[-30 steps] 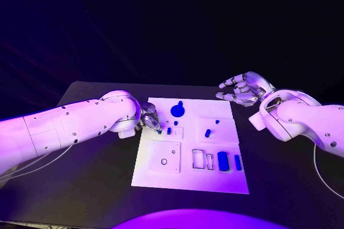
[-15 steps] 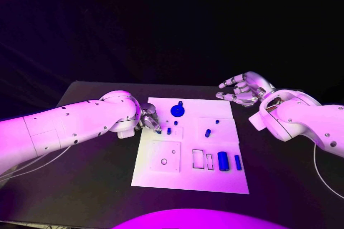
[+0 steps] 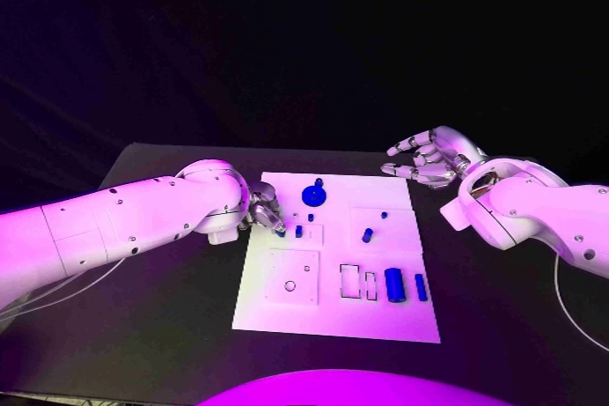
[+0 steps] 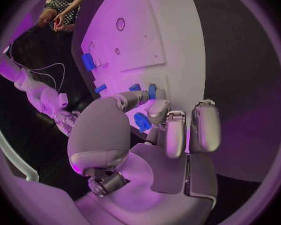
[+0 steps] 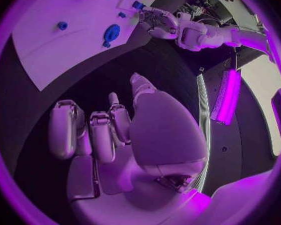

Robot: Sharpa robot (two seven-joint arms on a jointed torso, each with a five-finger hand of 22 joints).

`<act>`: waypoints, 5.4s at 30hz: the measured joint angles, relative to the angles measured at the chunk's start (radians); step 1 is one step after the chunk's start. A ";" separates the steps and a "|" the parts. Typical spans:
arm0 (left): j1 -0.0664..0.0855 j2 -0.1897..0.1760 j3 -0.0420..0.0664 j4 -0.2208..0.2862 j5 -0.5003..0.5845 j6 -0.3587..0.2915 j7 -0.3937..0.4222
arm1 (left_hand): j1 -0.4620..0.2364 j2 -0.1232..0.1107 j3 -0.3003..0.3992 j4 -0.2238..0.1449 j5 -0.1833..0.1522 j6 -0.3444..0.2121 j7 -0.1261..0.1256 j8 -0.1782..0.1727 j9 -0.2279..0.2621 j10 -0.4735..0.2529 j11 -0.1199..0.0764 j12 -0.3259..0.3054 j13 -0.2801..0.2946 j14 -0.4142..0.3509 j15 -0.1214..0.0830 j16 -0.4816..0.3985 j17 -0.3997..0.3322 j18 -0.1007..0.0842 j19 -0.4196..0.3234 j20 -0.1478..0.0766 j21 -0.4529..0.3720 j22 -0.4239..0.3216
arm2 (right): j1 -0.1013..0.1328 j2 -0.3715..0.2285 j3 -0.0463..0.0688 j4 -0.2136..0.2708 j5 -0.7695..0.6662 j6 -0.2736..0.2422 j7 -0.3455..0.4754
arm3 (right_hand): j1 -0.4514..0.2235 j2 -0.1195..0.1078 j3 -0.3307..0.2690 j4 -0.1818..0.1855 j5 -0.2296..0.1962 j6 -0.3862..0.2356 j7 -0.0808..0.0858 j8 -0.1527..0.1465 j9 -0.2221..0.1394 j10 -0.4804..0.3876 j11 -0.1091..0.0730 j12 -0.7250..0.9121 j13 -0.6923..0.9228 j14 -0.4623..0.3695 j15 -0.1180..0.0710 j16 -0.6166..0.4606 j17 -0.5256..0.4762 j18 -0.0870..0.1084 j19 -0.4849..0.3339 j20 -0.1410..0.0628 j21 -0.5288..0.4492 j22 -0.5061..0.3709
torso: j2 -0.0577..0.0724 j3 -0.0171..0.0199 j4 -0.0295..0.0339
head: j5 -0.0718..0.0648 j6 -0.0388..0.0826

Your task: Assemble the parts on the task board

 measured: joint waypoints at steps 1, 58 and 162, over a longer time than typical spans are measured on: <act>0.000 0.001 0.000 0.000 -0.001 0.001 -0.001 | 0.000 0.000 0.000 0.000 0.002 0.000 0.000 0.004 0.000 0.002 -0.002 0.005 0.004 0.000 0.000 0.000 0.000 0.000 0.000 0.000 0.000 0.000 | 0.000 0.000 0.000 0.000 0.000 0.000 0.000 | 0.000 0.000 0.000 0.000 0.000 0.000 0.000 0.000 0.000 0.000 0.000 0.000 0.000 0.000 0.000 0.000 0.000 0.000 0.000 0.000 0.000 0.000 | 0.000 0.0000 0.0000 | 0.000 0.000; -0.001 0.016 -0.005 -0.016 -0.022 0.024 -0.006 | -0.133 -0.033 -0.166 0.020 -0.017 0.102 -0.062 0.008 -0.074 0.063 -0.030 0.050 0.096 -0.003 -0.018 0.000 0.000 0.000 0.014 -0.014 0.000 0.006 | 0.000 -0.005 0.000 0.003 0.000 0.000 0.002 | -0.005 0.005 0.000 0.000 0.000 0.000 0.000 0.004 -0.002 0.000 0.000 0.000 0.000 0.000 0.000 0.000 0.001 0.000 0.000 0.000 0.000 0.000 | -0.001 0.0001 0.0008 | -0.010 -0.015; 0.057 0.136 0.006 -0.227 0.150 0.255 -0.025 | 0.103 0.042 -0.149 0.063 -0.102 -0.005 -0.010 -0.014 -0.113 -0.017 0.009 -0.065 -0.050 -0.004 -0.003 0.000 0.000 0.000 -0.009 0.002 -0.027 -0.026 | 0.000 0.004 0.000 -0.004 0.000 0.007 0.003 | -0.013 0.005 0.000 0.000 0.000 0.000 0.000 0.004 -0.004 0.000 0.000 0.000 0.000 0.000 0.000 0.000 0.000 0.000 0.000 0.000 -0.004 0.000 | 0.000 0.0007 0.0001 | -0.004 -0.021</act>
